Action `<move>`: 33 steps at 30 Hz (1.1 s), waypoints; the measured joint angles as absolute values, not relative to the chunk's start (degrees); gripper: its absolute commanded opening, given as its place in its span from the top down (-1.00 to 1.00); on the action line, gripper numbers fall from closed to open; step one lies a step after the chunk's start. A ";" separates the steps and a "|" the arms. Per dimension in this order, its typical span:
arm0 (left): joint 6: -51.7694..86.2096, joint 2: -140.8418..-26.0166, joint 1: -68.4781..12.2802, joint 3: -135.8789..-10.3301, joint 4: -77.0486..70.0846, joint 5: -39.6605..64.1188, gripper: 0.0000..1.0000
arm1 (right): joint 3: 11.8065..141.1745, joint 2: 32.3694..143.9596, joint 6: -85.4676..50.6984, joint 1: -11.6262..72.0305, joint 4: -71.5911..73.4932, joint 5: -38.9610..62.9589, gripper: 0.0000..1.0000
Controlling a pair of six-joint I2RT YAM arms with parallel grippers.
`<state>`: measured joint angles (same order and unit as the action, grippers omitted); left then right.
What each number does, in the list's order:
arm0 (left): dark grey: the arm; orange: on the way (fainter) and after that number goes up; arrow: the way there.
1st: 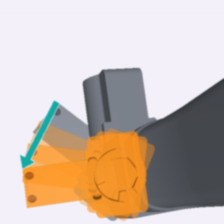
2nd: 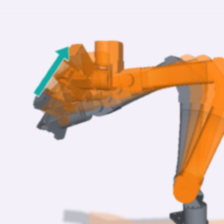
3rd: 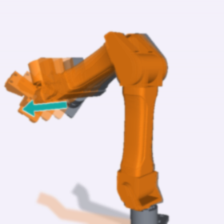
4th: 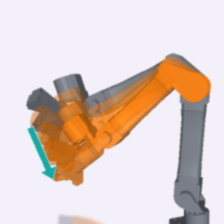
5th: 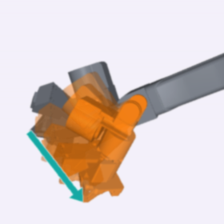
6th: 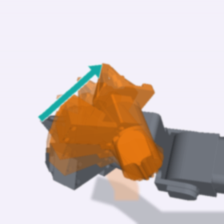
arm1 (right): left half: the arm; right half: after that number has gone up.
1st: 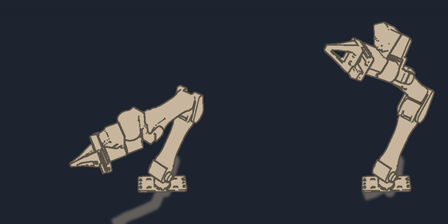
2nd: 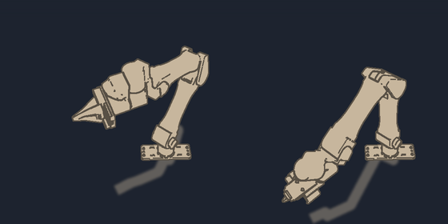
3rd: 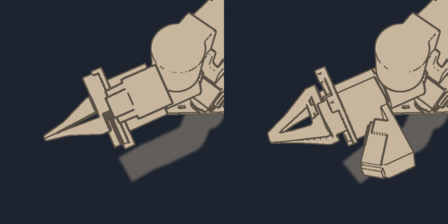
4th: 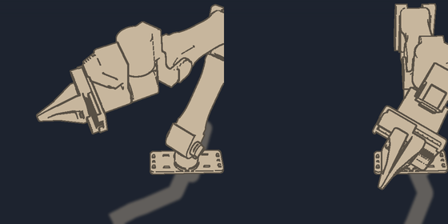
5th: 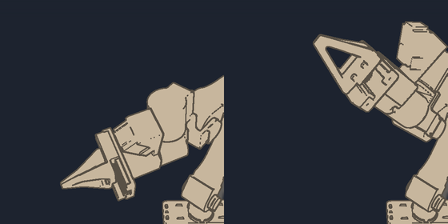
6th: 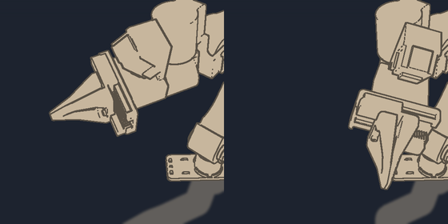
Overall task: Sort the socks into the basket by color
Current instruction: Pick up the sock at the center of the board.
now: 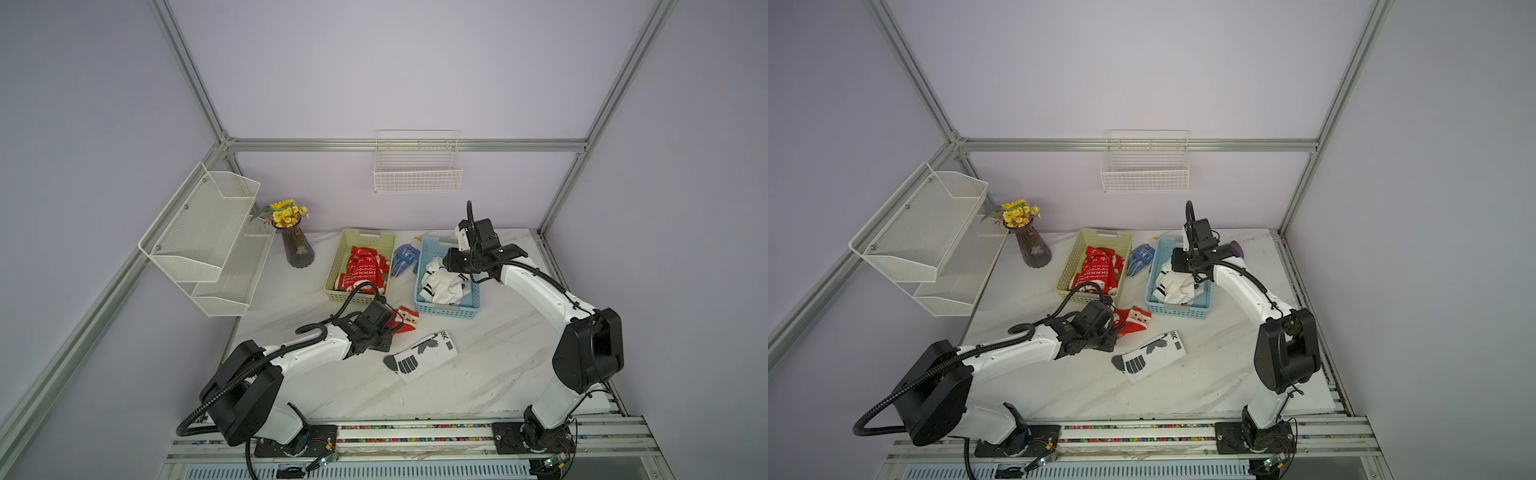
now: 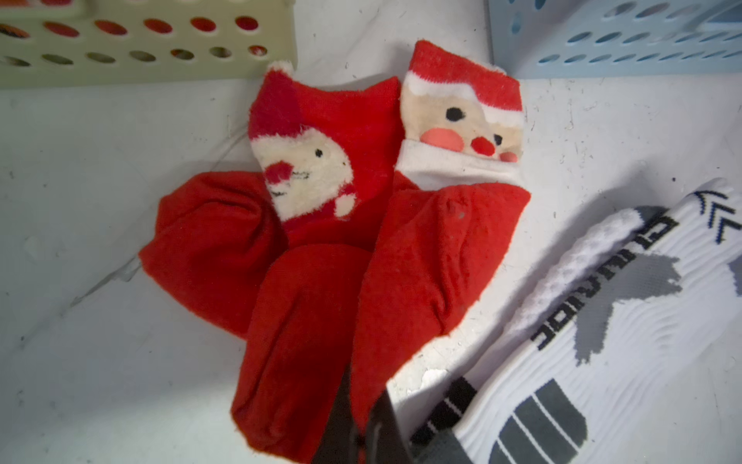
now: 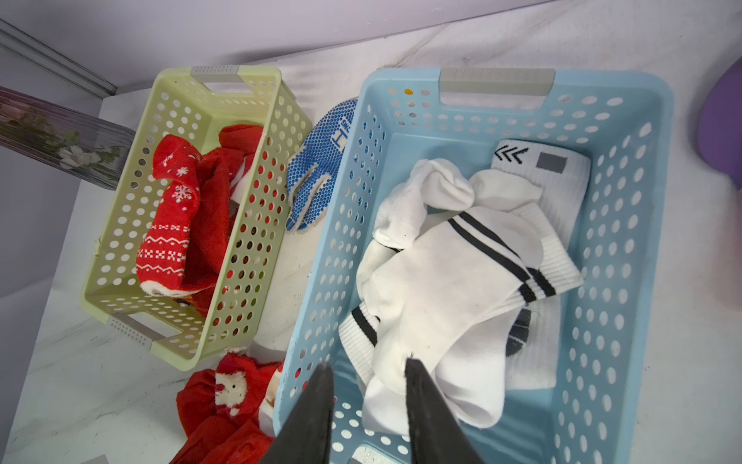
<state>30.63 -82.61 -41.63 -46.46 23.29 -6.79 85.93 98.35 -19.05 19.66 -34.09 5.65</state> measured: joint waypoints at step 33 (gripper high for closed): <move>29.28 -74.43 -41.63 -61.84 38.30 -5.08 1.00 | 81.62 96.92 -19.27 20.05 -32.99 6.98 0.33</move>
